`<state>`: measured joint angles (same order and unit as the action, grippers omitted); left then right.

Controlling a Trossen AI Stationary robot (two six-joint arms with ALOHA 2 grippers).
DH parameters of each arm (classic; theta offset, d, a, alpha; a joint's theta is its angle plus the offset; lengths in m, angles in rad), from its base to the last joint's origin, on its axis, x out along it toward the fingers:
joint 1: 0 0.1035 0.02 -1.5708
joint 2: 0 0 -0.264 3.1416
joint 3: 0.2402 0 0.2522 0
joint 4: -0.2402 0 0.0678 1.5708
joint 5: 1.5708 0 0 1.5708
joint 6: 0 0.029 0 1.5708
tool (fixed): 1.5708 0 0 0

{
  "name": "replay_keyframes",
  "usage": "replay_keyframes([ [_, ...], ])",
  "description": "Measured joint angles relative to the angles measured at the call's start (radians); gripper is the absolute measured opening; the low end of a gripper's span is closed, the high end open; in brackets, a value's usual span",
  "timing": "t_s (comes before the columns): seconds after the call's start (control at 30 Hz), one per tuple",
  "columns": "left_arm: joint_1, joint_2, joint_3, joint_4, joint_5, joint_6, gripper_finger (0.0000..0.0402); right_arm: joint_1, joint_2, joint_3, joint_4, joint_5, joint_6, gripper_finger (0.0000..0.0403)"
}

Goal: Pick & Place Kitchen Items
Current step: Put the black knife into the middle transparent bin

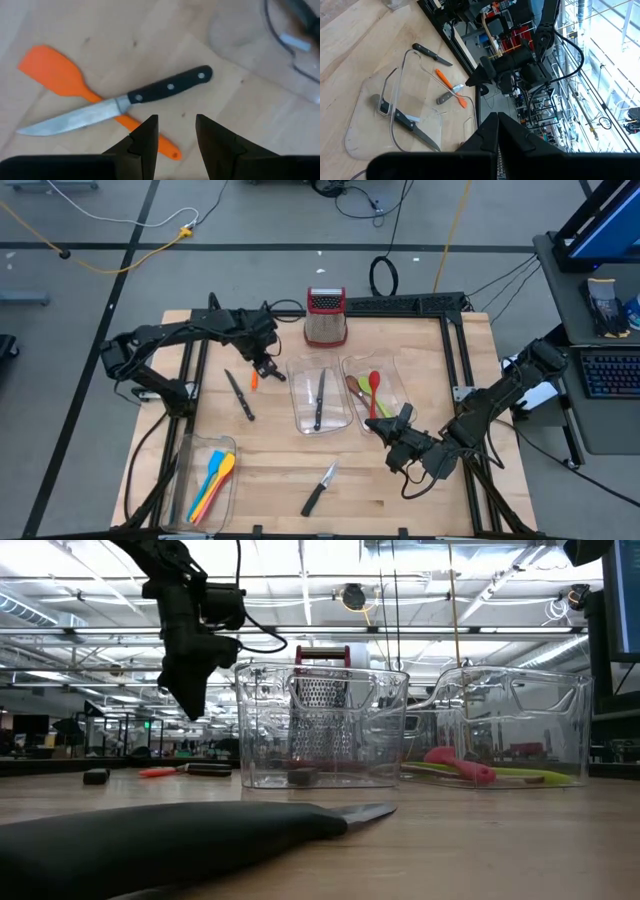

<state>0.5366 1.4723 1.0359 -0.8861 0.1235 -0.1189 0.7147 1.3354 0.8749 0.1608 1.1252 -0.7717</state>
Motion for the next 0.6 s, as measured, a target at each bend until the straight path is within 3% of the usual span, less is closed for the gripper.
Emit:
replay_keyframes([
  [0.23, 0.036, 0.054, -0.001, 0.009, 0.019, -0.287, 0.0134, 0.000, 0.000, 0.000, 0.001, 0.000, 0.001, 0.0000],
  [0.43, 0.086, 0.132, 0.000, 0.059, 0.160, -0.504, 0.0134, 0.000, 0.000, 0.000, 0.016, 0.000, 0.001, 0.0000],
  [0.6, 0.094, 0.185, -0.001, 0.074, 0.141, -0.629, 0.0134, 0.000, 0.000, 0.000, 0.022, -0.001, 0.000, 0.0000],
])
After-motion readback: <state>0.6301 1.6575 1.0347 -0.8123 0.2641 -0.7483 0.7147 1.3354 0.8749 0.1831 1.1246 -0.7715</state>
